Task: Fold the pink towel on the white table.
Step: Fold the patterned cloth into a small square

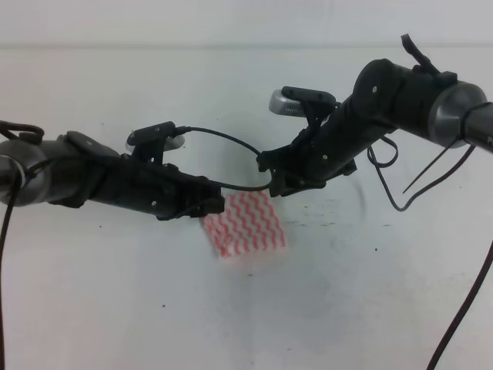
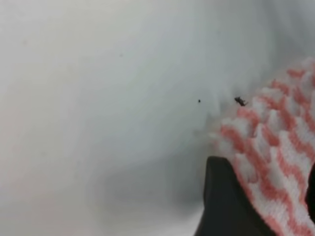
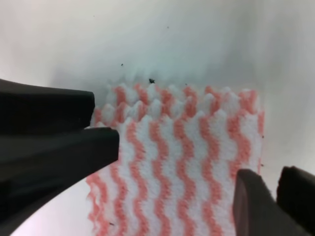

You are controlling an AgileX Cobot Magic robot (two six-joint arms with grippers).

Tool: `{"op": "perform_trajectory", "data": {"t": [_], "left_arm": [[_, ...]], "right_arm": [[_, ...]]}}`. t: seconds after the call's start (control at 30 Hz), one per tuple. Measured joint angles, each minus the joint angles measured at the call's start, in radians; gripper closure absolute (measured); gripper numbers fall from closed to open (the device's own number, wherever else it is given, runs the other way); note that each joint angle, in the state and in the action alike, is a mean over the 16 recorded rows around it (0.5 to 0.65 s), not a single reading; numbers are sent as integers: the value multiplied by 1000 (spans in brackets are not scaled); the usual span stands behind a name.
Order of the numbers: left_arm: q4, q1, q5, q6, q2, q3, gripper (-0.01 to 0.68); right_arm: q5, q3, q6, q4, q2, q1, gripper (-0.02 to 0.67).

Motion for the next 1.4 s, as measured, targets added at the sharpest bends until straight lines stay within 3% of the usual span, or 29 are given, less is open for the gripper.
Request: {"op": "perform_trajectory", "data": {"t": [0.6,1.13,1.4], "left_arm": [[49,-43,-66,6,-2,-2,427],[97,-43,-90,29,4,-4,640],[94,-44,-96,62,-2,-6,674]], "right_arm": [[-4,0,0,0,0,0,549],[-1,0,0,0,0,0,549],[0,0,0,0,-1,0,549]]}}
